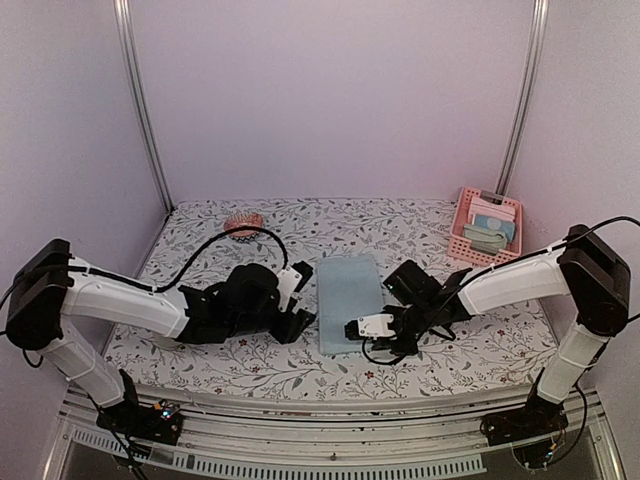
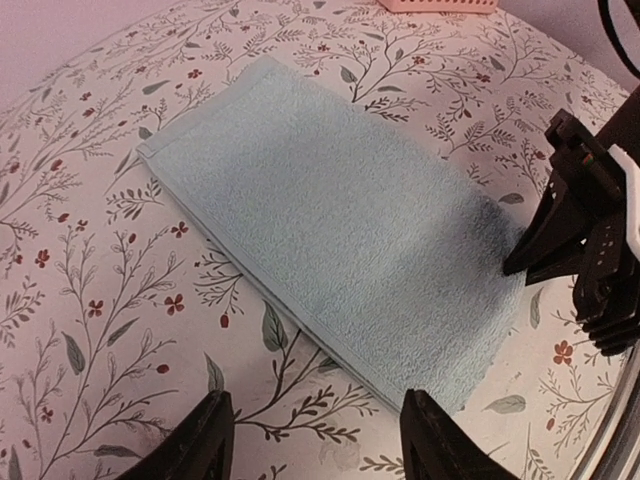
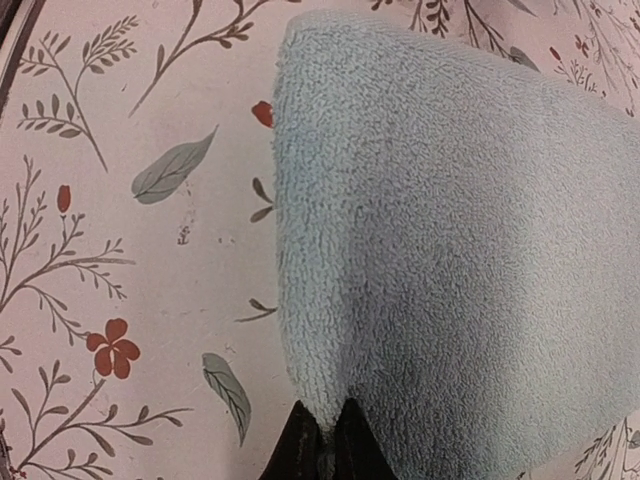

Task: Roll the towels
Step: Pick up the towel from the center of the board, then roll the towel at the center of the board.

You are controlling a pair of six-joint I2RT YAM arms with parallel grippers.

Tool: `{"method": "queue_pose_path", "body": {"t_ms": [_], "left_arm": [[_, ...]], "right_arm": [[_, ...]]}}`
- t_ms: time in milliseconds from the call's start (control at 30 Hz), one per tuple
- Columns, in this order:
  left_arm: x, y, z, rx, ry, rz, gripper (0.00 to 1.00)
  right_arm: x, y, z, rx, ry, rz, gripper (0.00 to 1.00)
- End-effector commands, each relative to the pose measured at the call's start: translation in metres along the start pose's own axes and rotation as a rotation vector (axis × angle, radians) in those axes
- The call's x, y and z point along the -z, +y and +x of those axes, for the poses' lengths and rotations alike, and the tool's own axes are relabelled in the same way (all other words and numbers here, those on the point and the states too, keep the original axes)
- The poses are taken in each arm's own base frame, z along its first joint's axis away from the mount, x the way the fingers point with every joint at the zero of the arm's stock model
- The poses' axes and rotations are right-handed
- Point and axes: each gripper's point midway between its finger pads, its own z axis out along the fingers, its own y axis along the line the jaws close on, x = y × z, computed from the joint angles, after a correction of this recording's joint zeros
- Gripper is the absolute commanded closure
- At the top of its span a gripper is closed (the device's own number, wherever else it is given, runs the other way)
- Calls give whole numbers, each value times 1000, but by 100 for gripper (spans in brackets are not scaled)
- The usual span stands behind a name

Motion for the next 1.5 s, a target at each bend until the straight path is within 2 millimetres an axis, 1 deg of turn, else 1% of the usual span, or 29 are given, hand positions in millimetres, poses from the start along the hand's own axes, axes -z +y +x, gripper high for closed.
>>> {"method": "queue_pose_path", "body": {"t_ms": [0,100,167,200,300,367,467,533,567,600,633,800,867,1033,1133,1267,1333,1467], "left_arm": [[11,-10,0,-27,-25,57,46],[18,-25,8,-75,-37,115,49],[26,-41,14,-104,-64,181,49],[31,-49,22,-120,-67,224,48],[37,-67,28,-144,-84,322,47],[36,-79,33,-183,-88,352,47],[33,-95,31,-260,-119,383,46],[26,-104,30,-310,-122,401,47],[21,-107,29,-330,-120,407,48],[16,-111,30,-349,-113,413,50],[11,-114,30,-366,-109,419,51],[-10,-123,28,-439,-109,424,51],[-17,-126,32,-471,-98,428,51],[-35,-125,42,-530,-67,405,52],[-43,-125,50,-549,-23,402,52],[-47,-123,57,-570,-1,394,54],[-50,-122,60,-577,3,389,57],[-54,-123,63,-578,16,396,70]], "right_arm": [[2,31,5,-37,14,-178,93],[8,42,-2,-107,-19,-314,94],[11,47,-4,-157,-31,-396,95],[12,48,-5,-179,-40,-431,95],[13,50,-4,-254,-56,-539,95],[12,49,-1,-309,-62,-603,96],[10,47,3,-372,-75,-678,96],[9,45,5,-403,-82,-714,96],[9,49,8,-424,-76,-743,96],[9,42,4,-422,-90,-742,96],[8,40,3,-427,-93,-749,96],[5,43,6,-440,-84,-776,96],[4,43,8,-442,-80,-775,95],[3,42,8,-448,-76,-775,95],[3,41,7,-450,-78,-774,95],[3,41,7,-457,-82,-778,95],[2,41,7,-459,-80,-780,95],[0,41,9,-464,-73,-781,95]]}}
